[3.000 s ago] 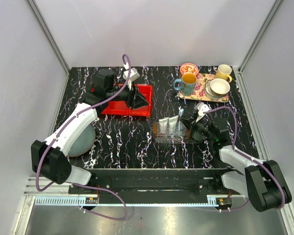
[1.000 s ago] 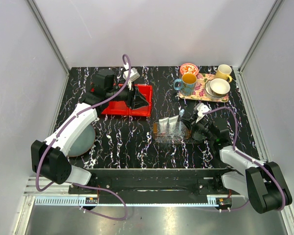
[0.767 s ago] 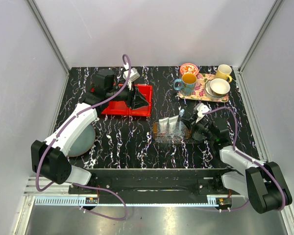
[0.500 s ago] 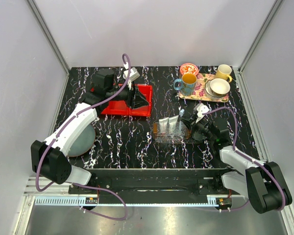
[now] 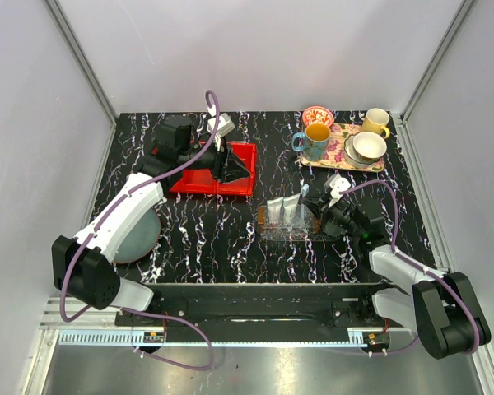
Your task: Prepare toiletry sets of a toothbrush and toothpaste on the tray
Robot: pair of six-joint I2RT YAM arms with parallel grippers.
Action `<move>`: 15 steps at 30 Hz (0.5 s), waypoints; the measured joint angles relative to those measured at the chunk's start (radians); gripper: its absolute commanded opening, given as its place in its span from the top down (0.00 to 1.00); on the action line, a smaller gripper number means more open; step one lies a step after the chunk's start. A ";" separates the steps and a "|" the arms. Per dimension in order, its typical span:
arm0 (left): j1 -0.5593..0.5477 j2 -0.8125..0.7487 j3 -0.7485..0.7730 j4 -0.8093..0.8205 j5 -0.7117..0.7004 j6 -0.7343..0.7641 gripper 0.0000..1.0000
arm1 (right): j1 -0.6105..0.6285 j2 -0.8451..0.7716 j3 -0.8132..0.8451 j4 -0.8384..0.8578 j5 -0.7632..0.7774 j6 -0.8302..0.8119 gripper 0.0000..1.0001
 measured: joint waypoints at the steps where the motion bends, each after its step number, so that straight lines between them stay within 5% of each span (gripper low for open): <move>1: 0.000 0.000 0.000 0.000 0.000 0.000 0.53 | 0.000 0.000 0.000 0.000 0.000 -0.001 0.90; 15: 0.000 0.000 0.003 -0.008 0.000 0.000 0.53 | 0.000 0.000 0.001 -0.016 -0.001 -0.004 1.00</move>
